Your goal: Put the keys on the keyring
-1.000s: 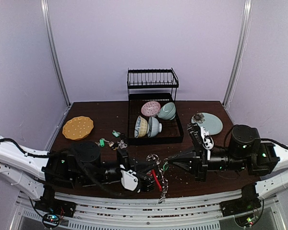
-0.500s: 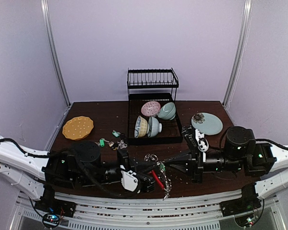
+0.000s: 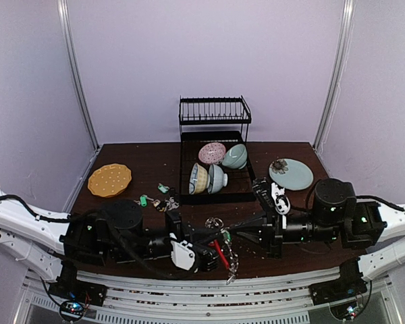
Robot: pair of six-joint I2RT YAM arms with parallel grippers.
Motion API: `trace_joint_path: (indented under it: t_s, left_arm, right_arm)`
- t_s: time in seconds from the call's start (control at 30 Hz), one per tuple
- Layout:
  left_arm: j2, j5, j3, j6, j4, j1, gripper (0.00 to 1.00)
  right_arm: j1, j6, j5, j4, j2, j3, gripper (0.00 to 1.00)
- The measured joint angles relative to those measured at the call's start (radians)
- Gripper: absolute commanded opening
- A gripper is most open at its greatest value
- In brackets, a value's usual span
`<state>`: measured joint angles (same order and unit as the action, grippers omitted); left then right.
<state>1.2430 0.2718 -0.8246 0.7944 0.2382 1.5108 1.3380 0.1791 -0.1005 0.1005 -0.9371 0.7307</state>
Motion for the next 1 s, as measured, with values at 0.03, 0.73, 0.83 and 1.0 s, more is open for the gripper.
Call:
trace_joint_path:
  t_s: [0.03, 0.73, 0.83, 1.0]
  left_arm:
    - [0.000, 0.000, 0.000, 0.000, 0.000, 0.000, 0.00]
    - [0.019, 0.010, -0.006, 0.000, -0.009, -0.002, 0.00]
    - [0.024, 0.021, -0.013, 0.000, -0.023, -0.002, 0.00]
    - [0.043, 0.056, -0.038, -0.009, -0.039, -0.006, 0.00]
  right_arm:
    - [0.000, 0.000, 0.004, -0.001, 0.000, 0.000, 0.00]
    - [0.000, -0.001, -0.023, 0.006, -0.004, 0.005, 0.00]
    - [0.002, -0.005, -0.030, 0.006, -0.012, 0.007, 0.00]
    - [0.002, -0.019, -0.023, -0.008, -0.038, 0.032, 0.00]
